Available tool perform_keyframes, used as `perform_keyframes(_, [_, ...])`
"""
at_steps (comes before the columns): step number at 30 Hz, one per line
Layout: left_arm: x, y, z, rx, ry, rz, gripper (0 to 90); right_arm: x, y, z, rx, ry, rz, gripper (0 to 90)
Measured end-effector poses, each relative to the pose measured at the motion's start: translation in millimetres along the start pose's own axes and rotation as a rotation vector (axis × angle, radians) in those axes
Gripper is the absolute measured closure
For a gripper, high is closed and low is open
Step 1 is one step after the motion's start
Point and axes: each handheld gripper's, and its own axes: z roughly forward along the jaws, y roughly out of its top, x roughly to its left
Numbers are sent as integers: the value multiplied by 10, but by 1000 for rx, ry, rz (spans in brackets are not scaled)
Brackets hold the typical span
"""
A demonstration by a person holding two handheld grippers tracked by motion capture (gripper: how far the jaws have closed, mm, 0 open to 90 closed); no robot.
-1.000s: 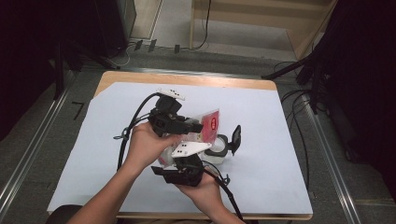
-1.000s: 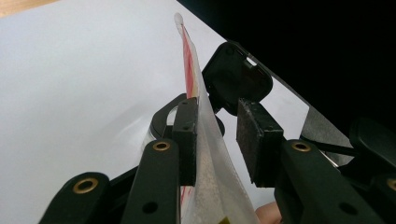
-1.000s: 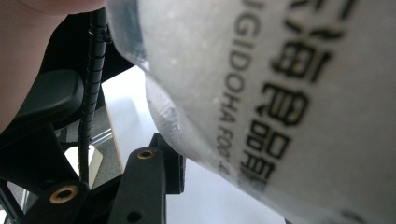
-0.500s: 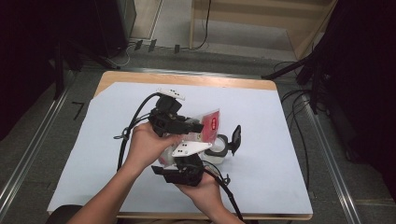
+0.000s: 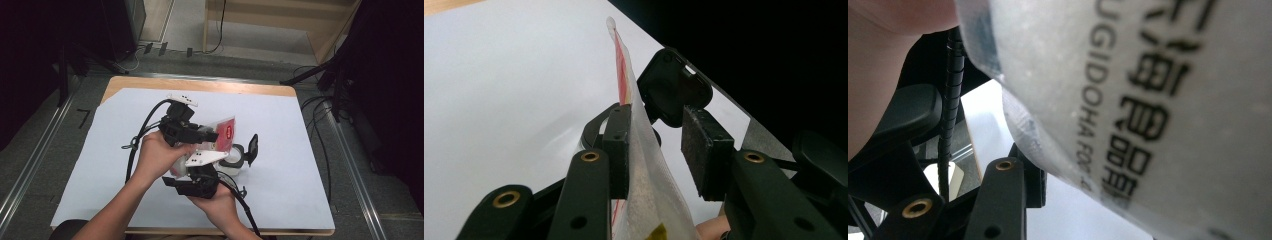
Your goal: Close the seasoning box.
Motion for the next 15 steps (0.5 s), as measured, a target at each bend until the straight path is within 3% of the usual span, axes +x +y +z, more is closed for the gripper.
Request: perform_keyframes(15, [-28,-4,-2,-6,7,5,654,-34,-2,-13,-4,-1,11,631])
